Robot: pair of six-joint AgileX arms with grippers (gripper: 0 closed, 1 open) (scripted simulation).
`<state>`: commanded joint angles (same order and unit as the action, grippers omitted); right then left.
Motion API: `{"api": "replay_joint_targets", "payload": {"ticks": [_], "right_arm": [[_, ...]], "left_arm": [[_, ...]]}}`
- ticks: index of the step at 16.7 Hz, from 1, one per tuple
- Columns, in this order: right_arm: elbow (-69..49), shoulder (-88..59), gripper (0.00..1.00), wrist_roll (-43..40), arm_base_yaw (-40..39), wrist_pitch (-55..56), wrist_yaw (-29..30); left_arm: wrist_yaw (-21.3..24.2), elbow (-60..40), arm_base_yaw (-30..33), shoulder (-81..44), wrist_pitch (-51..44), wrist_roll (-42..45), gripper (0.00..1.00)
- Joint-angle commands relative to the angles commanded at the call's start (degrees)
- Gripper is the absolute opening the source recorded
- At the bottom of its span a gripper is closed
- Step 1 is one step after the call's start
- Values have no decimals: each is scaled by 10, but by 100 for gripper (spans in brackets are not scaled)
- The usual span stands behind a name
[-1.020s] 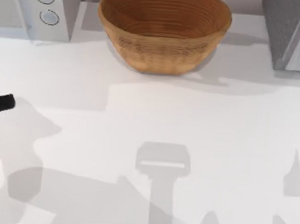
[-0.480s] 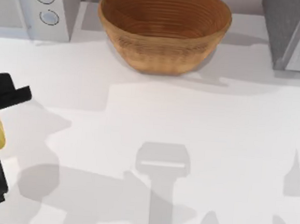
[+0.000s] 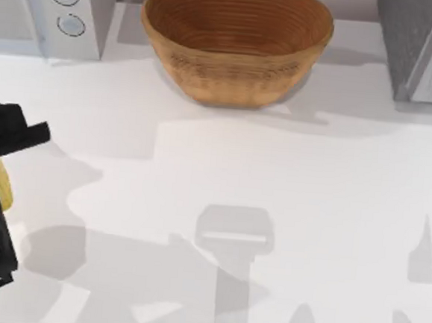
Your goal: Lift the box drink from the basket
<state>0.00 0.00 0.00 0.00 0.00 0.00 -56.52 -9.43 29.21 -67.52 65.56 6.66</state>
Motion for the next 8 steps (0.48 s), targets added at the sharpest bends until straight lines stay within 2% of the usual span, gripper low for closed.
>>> {"api": "replay_joint_targets", "payload": {"ticks": [8], "right_arm": [[0,0,100,0,0,0,0]], "left_arm": [[47,3,-54,-132,130,-13,0]]}}
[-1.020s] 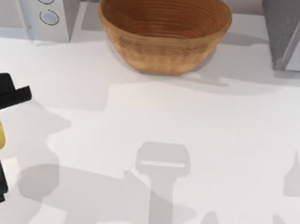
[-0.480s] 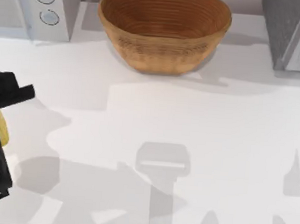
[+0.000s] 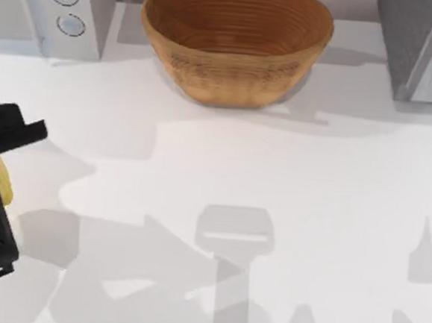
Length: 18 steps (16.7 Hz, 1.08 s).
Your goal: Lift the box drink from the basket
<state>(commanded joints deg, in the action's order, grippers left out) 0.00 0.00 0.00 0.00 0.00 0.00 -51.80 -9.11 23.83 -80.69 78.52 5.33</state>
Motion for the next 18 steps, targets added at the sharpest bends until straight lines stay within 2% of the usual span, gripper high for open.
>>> {"api": "replay_joint_targets", "payload": {"ticks": [5,9,18], "right_arm": [[0,0,100,0,0,0,0],[0,0,100,0,0,0,0],[0,0,100,0,0,0,0]], "left_arm": [[41,5,-32,-77,73,-5,0],[41,5,-33,-78,74,-5,0],[41,5,-33,-78,74,-5,68]]}}
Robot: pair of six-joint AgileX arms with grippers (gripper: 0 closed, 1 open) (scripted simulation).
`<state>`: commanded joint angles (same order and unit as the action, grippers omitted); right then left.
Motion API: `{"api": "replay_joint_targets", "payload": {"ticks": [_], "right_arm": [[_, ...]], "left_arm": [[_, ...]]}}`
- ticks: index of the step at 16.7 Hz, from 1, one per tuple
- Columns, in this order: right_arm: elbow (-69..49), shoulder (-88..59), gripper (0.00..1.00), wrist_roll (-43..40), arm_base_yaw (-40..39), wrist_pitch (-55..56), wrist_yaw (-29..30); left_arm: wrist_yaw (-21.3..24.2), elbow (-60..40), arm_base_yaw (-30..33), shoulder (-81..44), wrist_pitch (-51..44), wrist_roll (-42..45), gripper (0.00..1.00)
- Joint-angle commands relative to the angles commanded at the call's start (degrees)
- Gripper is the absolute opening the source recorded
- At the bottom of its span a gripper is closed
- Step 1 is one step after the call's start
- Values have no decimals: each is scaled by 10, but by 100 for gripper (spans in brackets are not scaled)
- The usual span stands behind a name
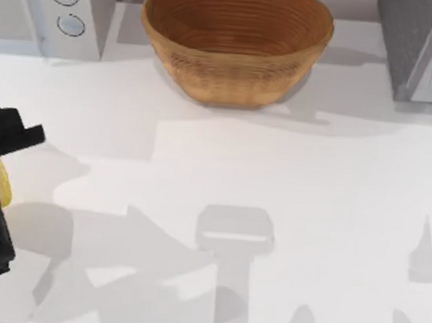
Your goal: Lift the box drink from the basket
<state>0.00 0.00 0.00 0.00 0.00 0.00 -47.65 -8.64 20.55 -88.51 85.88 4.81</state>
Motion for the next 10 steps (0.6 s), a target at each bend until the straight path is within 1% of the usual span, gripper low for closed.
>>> {"api": "replay_joint_targets", "payload": {"ticks": [4,5,10], "right_arm": [[0,0,100,0,0,0,0],[0,0,100,0,0,0,0],[0,0,100,0,0,0,0]], "left_arm": [[0,0,0,0,0,0,98],[0,0,0,0,0,0,100],[0,0,0,0,0,0,100]]}}
